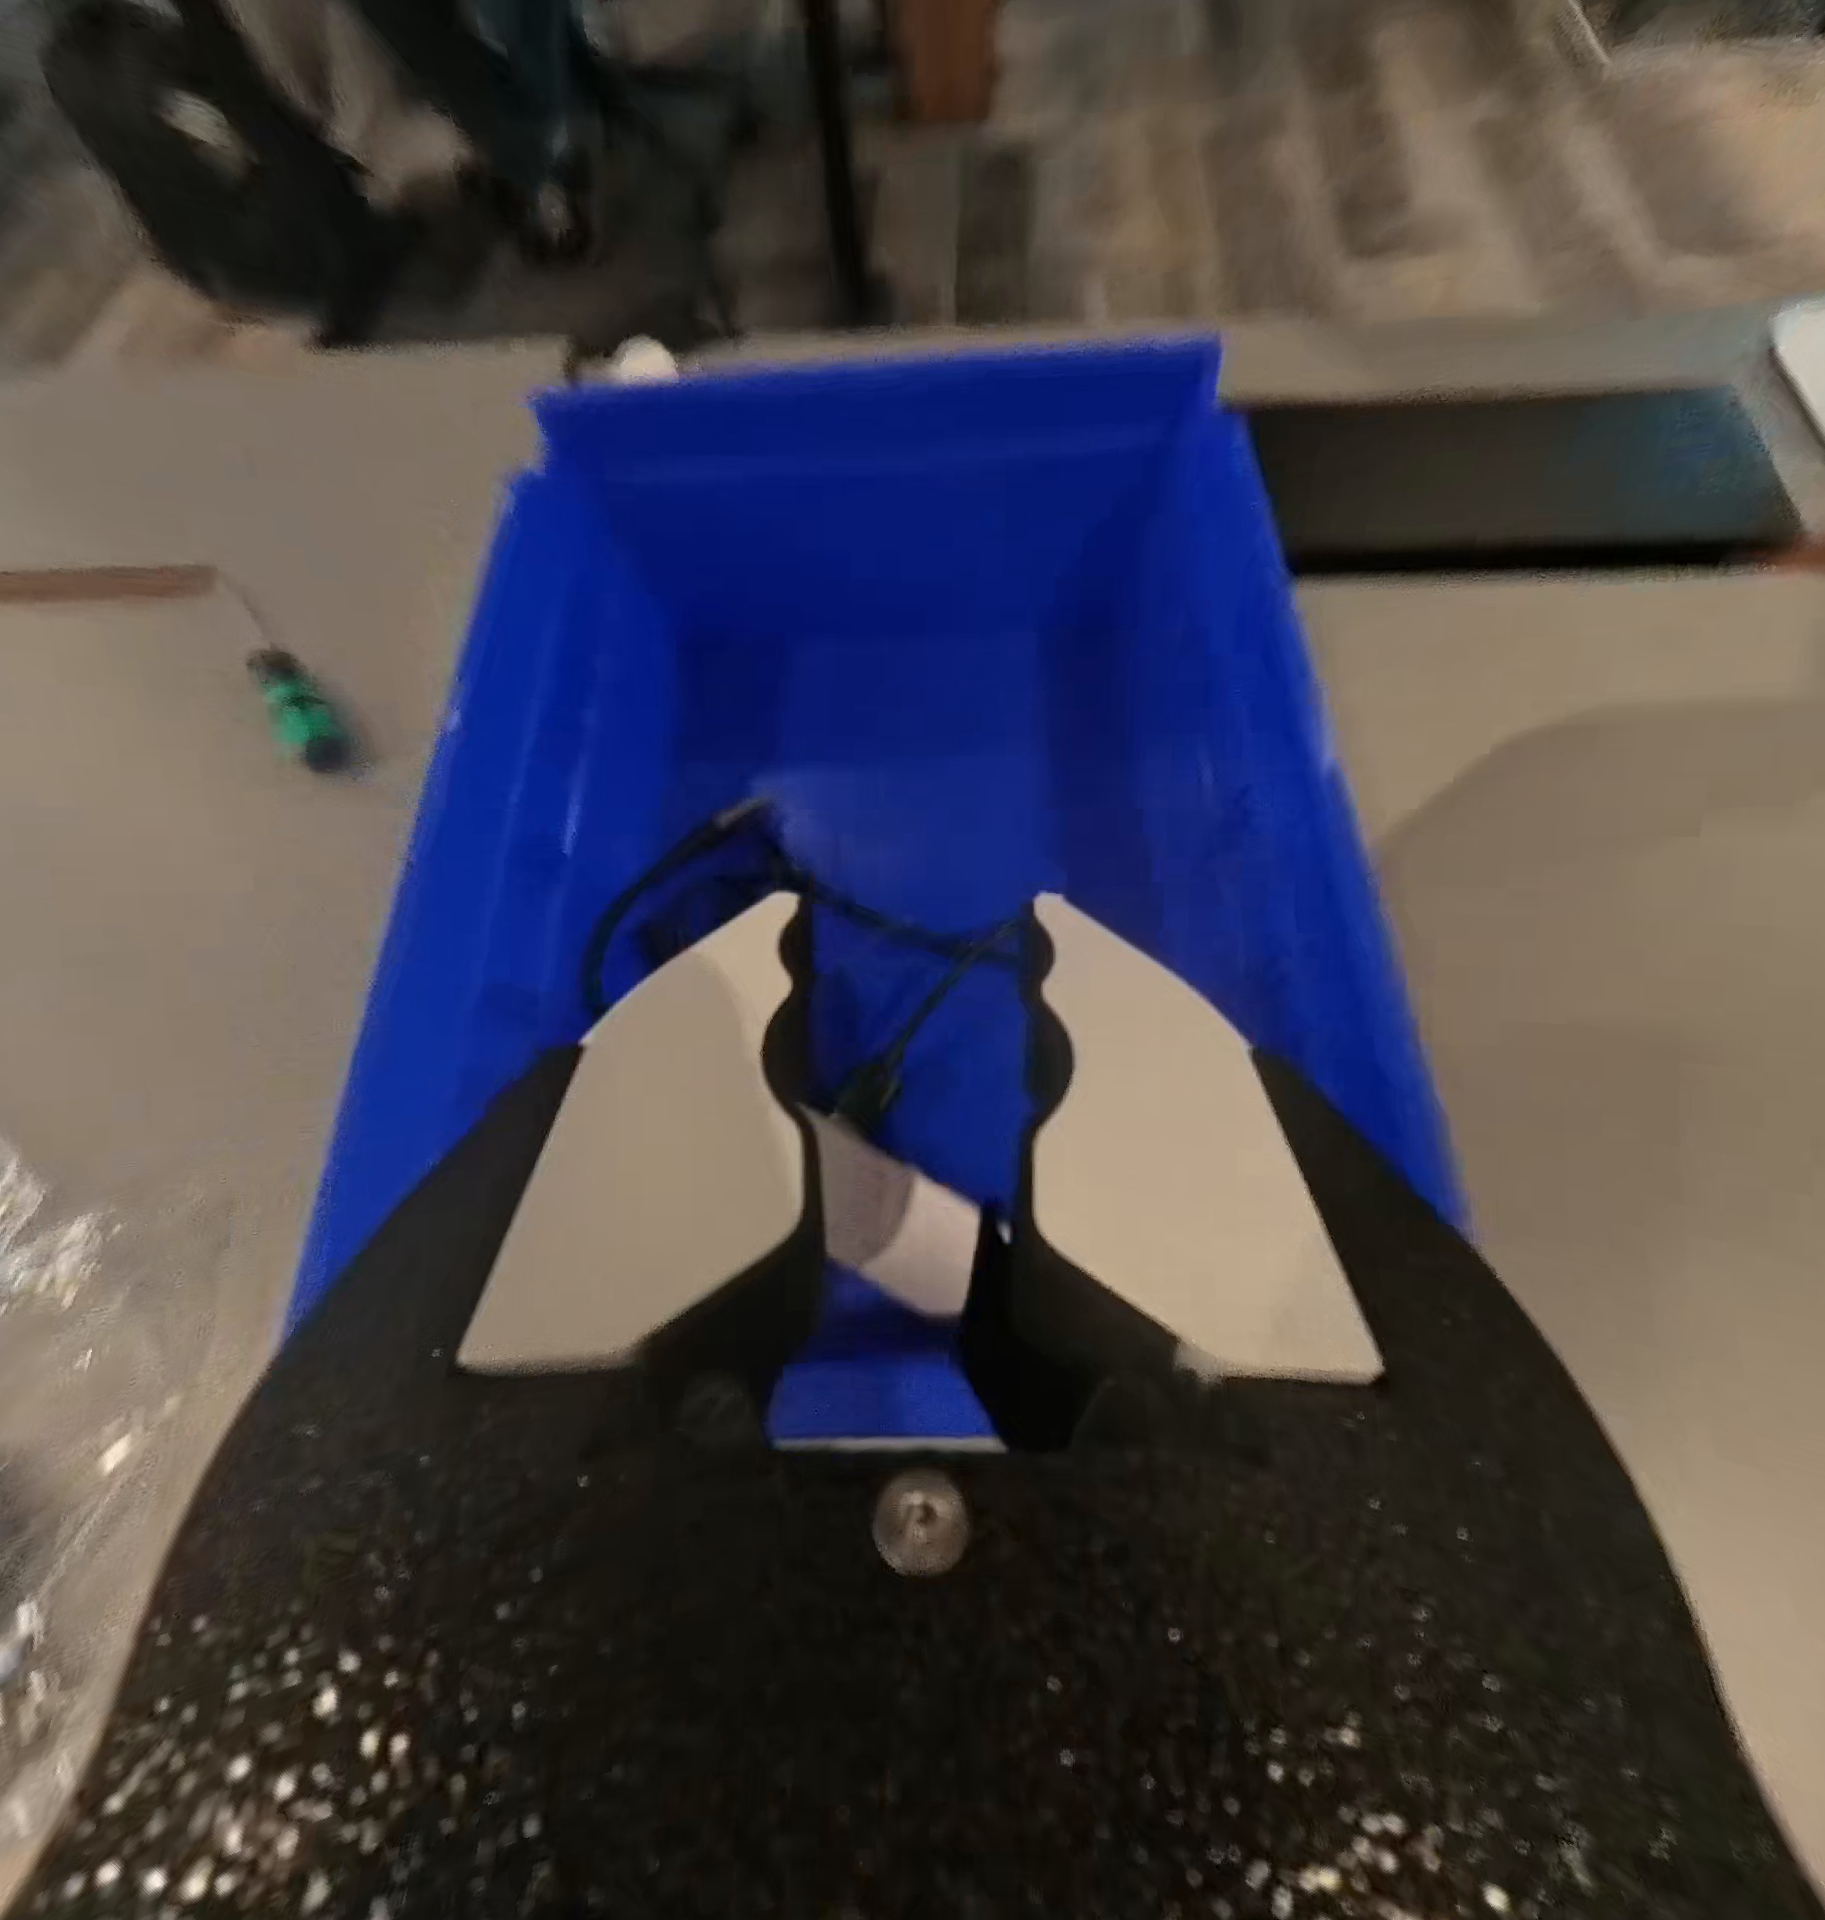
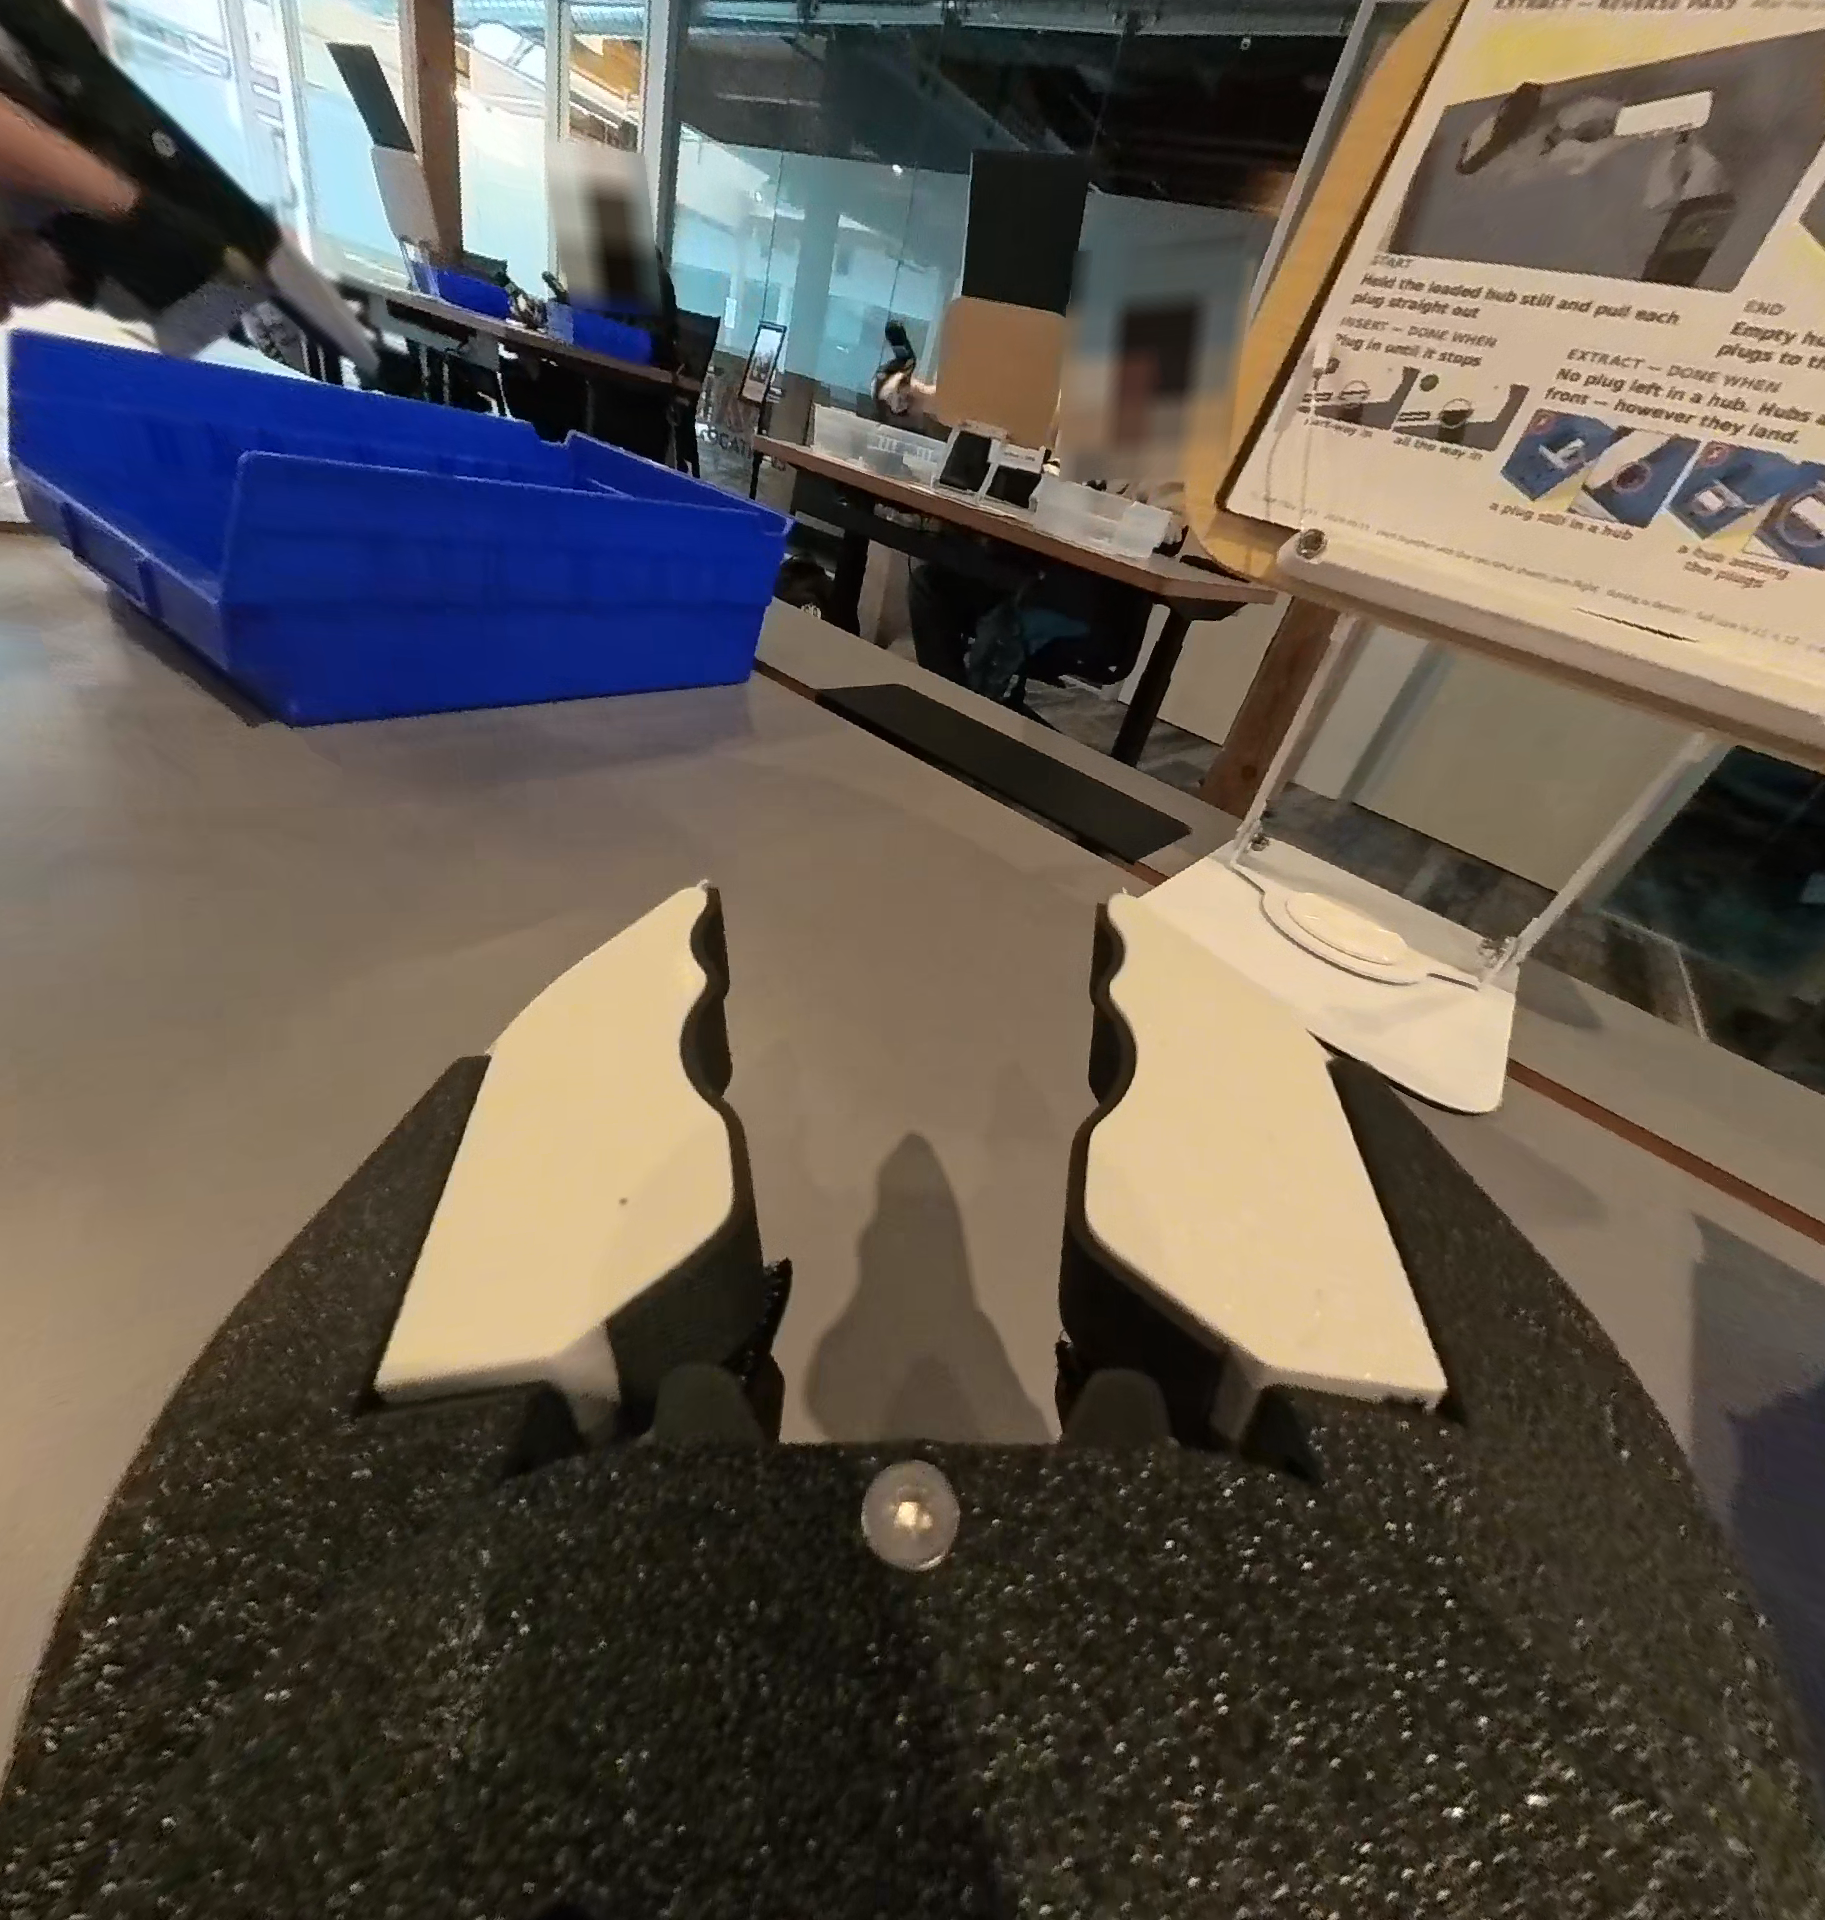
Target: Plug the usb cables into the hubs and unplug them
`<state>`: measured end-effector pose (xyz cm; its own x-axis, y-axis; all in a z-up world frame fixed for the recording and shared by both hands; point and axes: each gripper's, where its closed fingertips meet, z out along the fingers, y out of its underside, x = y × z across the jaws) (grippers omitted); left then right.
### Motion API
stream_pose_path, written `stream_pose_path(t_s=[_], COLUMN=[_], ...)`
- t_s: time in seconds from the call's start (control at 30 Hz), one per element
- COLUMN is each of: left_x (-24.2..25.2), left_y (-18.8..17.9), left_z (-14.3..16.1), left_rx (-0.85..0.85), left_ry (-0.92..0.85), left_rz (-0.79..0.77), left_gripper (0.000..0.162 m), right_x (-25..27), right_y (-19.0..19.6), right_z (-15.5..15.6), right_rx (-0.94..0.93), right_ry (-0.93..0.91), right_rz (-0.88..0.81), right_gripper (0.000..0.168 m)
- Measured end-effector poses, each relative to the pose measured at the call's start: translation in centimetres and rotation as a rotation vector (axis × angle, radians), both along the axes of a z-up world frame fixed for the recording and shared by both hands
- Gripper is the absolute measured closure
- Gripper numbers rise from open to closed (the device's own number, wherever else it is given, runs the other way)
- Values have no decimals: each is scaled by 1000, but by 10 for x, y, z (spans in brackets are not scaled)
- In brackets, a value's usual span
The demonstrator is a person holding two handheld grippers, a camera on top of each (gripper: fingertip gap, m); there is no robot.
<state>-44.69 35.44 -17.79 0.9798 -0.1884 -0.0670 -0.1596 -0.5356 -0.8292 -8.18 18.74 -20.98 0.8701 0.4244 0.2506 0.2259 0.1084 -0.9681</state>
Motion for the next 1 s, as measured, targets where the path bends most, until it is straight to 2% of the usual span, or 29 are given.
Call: stream_pose_path(t_s=[0.1, 0.23, 0.3, 0.37, 0.53, 0.57, 0.63, 0.67, 0.73, 0.8, 1.0], left_x=[-1, -9, -5, 1, -5, -4, -10, -10, -10, -11, -16], left_y=[-2, -11, -6, 3, 10, 11, 14, 15, 16, 20, 8], left_z=[-22, -73, -87, -92, -103, -108, -116, -117, -109, -84, 38], left_rx=[-74, -270, -316, -304, -328, -343, -358, -349, -302, -198, 270], left_ry=[78, 374, 378, 352, 413, 416, 474, 492, 478, 440, 411], left_rz=[-210, -397, -415, -420, -400, -403, -379, -397, -396, -364, -230], left_gripper=[125, 126, 126, 127, 133, 135, 156, 157, 158, 159, 160], right_x=[-2, -3, -4, -4, -6, -6, -7, -7, -7, -7, -7], right_y=[0, 0, 0, 0, 0, 0, -1, -1, -1, -1, -1], right_z=[-1, -2, -2, -2, -3, -3, -3, -3, -3, -3, -3], right_rx=[4, 9, 12, 12, 14, 16, 18, 19, 22, 25, 31], right_ry=[-20, -38, -44, -47, -58, -61, -67, -70, -75, -78, -84], right_rz=[3, 3, 2, 4, 11, 13, 14, 15, 14, 13, 6], right_gripper=[102, 104, 105, 106, 107, 107, 108, 108, 108, 109, 111])
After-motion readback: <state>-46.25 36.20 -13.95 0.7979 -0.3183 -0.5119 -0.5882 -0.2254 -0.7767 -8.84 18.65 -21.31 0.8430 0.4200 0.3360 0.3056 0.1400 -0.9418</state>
